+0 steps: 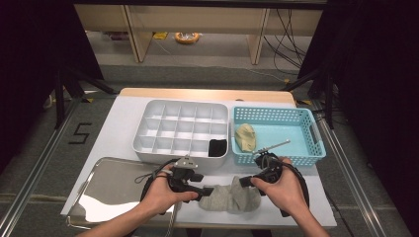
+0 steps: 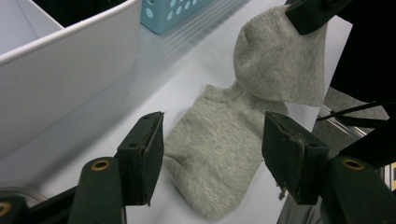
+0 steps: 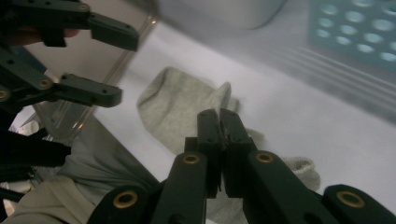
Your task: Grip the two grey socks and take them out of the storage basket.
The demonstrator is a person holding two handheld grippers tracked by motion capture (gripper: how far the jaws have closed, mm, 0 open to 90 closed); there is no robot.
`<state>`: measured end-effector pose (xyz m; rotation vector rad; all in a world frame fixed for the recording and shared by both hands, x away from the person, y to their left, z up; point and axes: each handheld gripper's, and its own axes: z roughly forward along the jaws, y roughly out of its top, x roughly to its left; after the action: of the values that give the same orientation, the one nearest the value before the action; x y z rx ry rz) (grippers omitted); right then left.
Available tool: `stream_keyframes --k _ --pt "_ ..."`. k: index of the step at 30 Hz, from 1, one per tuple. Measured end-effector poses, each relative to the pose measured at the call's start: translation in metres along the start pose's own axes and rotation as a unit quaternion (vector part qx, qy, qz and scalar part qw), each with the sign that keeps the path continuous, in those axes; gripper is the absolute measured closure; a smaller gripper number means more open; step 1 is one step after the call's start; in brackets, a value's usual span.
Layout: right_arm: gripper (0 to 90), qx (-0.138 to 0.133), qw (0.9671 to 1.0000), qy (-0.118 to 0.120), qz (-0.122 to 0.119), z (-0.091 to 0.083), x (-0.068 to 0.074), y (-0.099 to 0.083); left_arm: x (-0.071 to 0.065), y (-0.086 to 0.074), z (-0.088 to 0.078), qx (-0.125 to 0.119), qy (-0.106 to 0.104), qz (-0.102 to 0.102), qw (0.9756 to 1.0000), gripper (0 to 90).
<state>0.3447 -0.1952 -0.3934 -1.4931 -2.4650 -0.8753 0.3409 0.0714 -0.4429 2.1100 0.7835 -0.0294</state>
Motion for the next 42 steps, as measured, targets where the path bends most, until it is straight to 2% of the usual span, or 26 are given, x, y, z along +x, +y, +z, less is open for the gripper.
stream_keyframes --k 1,2,5,6,7,11,13,16,18,19,20,22,23,25,26,27,28,29,30,36,40,42 --pt "88.5 0.002 1.0 0.008 -0.005 0.001 0.001 0.001 0.001 -0.001 0.0 0.0 -0.003 -0.003 1.0 38.6" --pt "88.5 0.008 0.9999 0.012 0.002 0.003 0.005 0.002 0.001 -0.001 -0.001 0.002 -0.004 -0.005 1.0 38.6" --pt "88.5 0.013 0.9997 0.017 -0.01 0.01 0.009 0.006 0.003 -0.003 -0.001 0.002 -0.002 -0.008 1.0 38.7" --pt "88.5 0.016 0.9997 0.02 -0.004 0.012 0.012 0.007 0.004 -0.004 -0.002 0.001 0.0 -0.01 0.9999 38.7" --pt "88.5 0.015 0.9996 0.022 -0.013 0.015 0.011 0.009 0.005 -0.004 -0.003 0.001 0.001 -0.01 0.9999 38.7" --pt "87.9 0.027 0.9992 0.028 -0.01 0.027 0.01 0.011 0.006 -0.005 -0.003 0.004 0.001 -0.013 0.9999 38.9" --pt "85.8 0.028 0.9992 0.021 -0.018 0.034 0.005 0.011 0.007 -0.006 -0.003 0.004 0.0 -0.013 0.9999 38.9" --pt "78.8 0.039 0.9991 -0.002 -0.014 0.043 0.0 0.009 0.007 -0.006 -0.002 0.007 0.002 -0.014 0.9999 39.0" --pt "72.2 0.034 0.9994 -0.004 -0.011 0.049 -0.005 0.007 0.007 -0.006 -0.001 0.009 0.0 -0.015 0.9998 39.2" --pt "70.3 0.039 0.9992 -0.007 0.001 0.05 -0.005 0.006 0.007 -0.006 0.0 0.009 0.0 -0.015 0.9998 39.2" --pt "69.0 0.03 0.9995 -0.01 -0.007 0.05 -0.007 0.006 0.007 -0.006 0.001 0.009 -0.001 -0.014 0.9999 39.3" --pt "65.2 0.015 0.9998 -0.015 0.006 0.044 -0.009 0.005 0.006 -0.006 0.002 0.01 -0.001 -0.017 0.9998 39.5" --pt "64.4 0.004 0.9998 -0.018 0.006 0.041 -0.011 0.004 0.006 -0.005 0.002 0.012 -0.002 -0.01 0.9999 39.7" --pt "63.5 -0.014 0.9995 -0.027 0.01 0.03 -0.015 0.003 0.005 -0.004 0.004 0.013 -0.006 -0.011 0.9998 40.0" --pt "63.3 -0.026 0.999 -0.031 0.019 0.024 -0.017 0.001 0.005 -0.004 0.005 0.013 -0.005 -0.012 0.9998 40.3" --pt "63.2 -0.03 0.9983 -0.026 0.042 0.017 -0.018 -0.001 0.006 -0.003 0.006 0.013 -0.007 -0.011 0.9998 40.8" --pt "63.3 -0.046 0.998 -0.035 0.027 0.012 -0.024 -0.003 0.005 -0.003 0.008 0.011 -0.006 -0.017 0.9998 41.2" --pt "63.3 -0.047 0.997 -0.04 0.048 0.006 -0.025 -0.005 0.006 -0.002 0.008 0.015 -0.008 -0.012 0.9998 41.5" --pt "63.4 -0.055 0.9964 -0.055 0.034 0.003 -0.032 -0.008 0.006 -0.001 0.009 0.014 -0.009 -0.015 0.9997 42.1" --pt "64.5 -0.05 0.9942 -0.08 0.052 -0.009 -0.049 -0.021 0.005 0.003 0.009 0.012 -0.012 -0.012 0.9998 46.1" --pt "64.9 -0.05 0.9936 -0.082 0.059 -0.006 -0.051 -0.028 0.006 0.005 0.009 0.016 -0.007 -0.01 0.9998 48.9" --pt "65.0 -0.047 0.9942 -0.075 0.061 -0.005 -0.052 -0.03 0.007 0.007 0.01 0.019 -0.008 -0.01 0.9997 51.1"
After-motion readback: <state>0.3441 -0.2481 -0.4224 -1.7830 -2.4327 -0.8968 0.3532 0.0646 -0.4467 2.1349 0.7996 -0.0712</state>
